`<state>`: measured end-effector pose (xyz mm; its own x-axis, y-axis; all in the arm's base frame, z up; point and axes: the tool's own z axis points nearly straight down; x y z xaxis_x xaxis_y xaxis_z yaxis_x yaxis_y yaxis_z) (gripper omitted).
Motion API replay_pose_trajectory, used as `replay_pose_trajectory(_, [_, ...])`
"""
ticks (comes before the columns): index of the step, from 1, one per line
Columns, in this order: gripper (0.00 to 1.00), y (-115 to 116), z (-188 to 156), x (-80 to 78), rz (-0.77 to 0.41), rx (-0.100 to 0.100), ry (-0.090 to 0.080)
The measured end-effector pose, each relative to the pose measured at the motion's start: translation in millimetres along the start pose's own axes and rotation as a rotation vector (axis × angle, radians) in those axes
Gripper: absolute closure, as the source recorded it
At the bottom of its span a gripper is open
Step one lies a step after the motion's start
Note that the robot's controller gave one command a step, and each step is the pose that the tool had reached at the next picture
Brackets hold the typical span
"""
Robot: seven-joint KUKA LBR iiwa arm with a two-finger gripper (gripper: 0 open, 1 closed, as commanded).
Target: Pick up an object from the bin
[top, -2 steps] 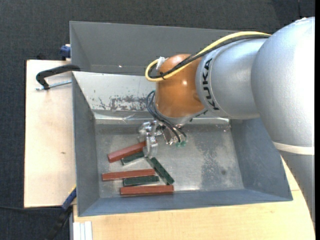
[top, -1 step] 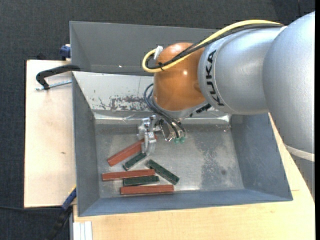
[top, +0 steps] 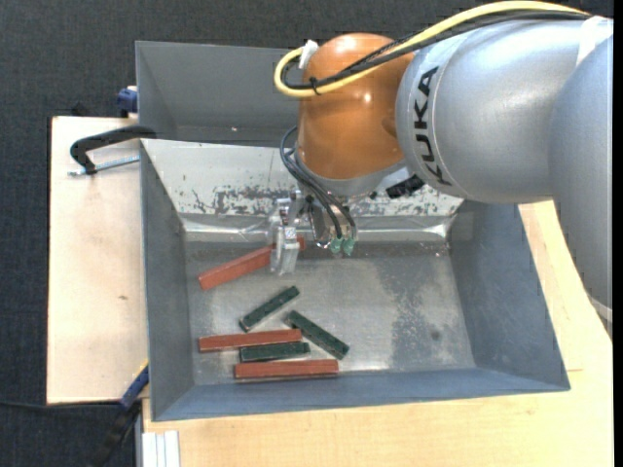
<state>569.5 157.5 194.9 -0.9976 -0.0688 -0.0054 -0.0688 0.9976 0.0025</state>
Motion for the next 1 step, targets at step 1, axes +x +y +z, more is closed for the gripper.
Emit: replay_pose_trajectory(1, [1.00, -15.0, -38.0, 5.3, -0.130, 0.000, -0.001])
